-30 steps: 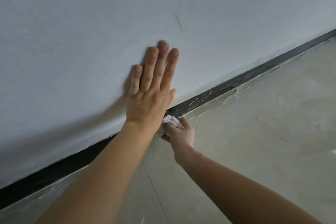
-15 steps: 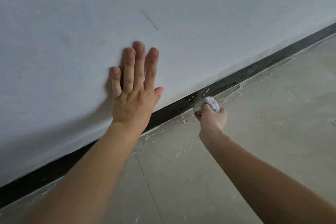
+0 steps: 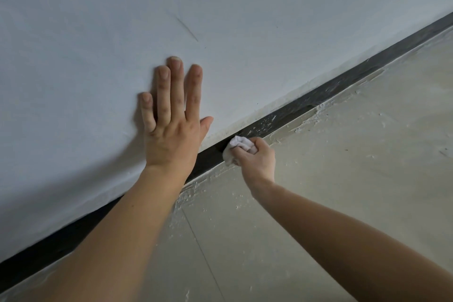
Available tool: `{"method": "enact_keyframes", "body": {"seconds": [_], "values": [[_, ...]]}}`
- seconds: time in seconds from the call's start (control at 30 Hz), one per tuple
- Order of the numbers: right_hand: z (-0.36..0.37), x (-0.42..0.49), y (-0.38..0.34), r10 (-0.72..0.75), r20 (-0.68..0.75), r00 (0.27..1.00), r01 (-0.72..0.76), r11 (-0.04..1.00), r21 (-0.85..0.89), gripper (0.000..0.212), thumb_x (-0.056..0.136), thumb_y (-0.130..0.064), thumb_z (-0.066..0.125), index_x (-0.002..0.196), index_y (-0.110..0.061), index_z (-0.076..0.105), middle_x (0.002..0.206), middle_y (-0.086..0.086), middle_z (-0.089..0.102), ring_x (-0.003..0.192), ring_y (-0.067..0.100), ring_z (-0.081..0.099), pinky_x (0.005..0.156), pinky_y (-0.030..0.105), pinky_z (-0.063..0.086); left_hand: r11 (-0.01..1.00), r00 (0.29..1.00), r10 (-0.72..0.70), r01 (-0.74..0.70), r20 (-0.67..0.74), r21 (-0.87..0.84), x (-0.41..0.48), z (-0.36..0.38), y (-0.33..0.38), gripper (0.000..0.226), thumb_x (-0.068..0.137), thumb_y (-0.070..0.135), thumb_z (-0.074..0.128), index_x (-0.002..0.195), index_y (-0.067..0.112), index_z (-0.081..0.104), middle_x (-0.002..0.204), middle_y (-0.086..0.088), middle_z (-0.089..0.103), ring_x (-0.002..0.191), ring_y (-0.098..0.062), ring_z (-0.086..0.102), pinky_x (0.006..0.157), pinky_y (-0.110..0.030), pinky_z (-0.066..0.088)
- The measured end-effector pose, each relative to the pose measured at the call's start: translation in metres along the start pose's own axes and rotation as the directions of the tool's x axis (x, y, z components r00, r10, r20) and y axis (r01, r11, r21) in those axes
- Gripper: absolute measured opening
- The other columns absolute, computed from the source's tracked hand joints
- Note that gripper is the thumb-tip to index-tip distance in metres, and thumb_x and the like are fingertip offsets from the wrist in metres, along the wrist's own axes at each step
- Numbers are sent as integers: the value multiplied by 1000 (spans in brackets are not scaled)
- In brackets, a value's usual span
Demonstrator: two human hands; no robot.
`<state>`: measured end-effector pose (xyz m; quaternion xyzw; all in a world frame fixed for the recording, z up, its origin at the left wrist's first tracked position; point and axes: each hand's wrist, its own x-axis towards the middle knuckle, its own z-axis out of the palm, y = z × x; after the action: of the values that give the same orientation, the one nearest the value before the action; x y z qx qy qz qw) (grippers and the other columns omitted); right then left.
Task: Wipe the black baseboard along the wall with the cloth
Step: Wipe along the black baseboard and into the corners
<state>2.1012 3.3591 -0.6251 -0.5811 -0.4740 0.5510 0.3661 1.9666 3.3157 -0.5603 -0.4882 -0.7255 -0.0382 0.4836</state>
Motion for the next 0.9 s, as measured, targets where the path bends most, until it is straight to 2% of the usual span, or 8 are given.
{"method": "enact_keyframes", "body": {"seconds": [0.1,0.23,0.37,0.43,0.5,0.6,0.77,0.9], "values": [[-10,13,-2,8,-55,998,-8,1000,-15,12,77,-9,72,84,-7,63,65,-6,63,59,2,56,54,15,46,1000,1000,-5,5,-3,-10,-1,1,0,102,88,63,47,151,8,-11,149,-21,-33,139,-30,-32,113,-44,-17],[-20,27,-3,30,-108,994,-33,999,-26,10,79,-8,71,82,-14,63,74,-2,65,66,8,58,64,25,52,1000,1000,-6,6,-2,-14,0,0,0,104,87,62,49,151,8,-11,149,-21,-34,139,-30,-32,113,-44,-17],[-40,44,-13,85,-323,943,-62,995,83,13,81,-1,63,79,-12,57,68,-3,58,63,11,53,57,23,48,1000,1000,0,0,14,-14,-1,-2,0,105,87,62,50,151,8,-12,149,-21,-35,139,-30,-33,113,-44,-17],[-44,37,-13,100,-279,955,-75,992,100,13,79,1,62,80,-11,58,68,-2,58,62,11,52,58,26,48,1000,1000,4,-4,10,-16,-2,-1,-1,105,87,62,51,152,8,-11,149,-21,-34,139,-30,-32,113,-44,-17],[-34,16,-3,134,-116,984,-122,987,108,17,79,3,64,78,-13,58,70,0,60,61,11,54,60,28,50,1000,1000,7,-7,8,-10,-2,0,-2,104,87,62,51,152,8,-10,150,-21,-32,140,-30,-31,113,-45,-17],[-8,-5,12,244,70,967,-250,964,88,17,77,2,68,75,-13,60,66,-1,61,60,11,55,60,26,48,1000,1000,7,-7,9,-9,-1,-1,-2,102,88,62,48,152,8,-10,150,-21,-32,140,-30,-30,113,-44,-17],[-3,15,6,304,-37,952,-291,935,204,18,75,6,66,80,-11,62,67,-1,60,57,8,55,44,11,43,1000,1000,24,-24,10,-8,-3,0,-4,101,89,62,48,152,8,-9,151,-20,-31,141,-30,-29,114,-44,-16],[-29,42,-5,288,-136,948,-258,944,205,21,75,5,67,75,-14,60,70,-1,63,61,6,58,45,8,46,1000,1000,26,-26,0,-9,-2,2,-4,101,88,62,49,153,8,-8,151,-20,-30,141,-30,-29,114,-44,-16]]}}
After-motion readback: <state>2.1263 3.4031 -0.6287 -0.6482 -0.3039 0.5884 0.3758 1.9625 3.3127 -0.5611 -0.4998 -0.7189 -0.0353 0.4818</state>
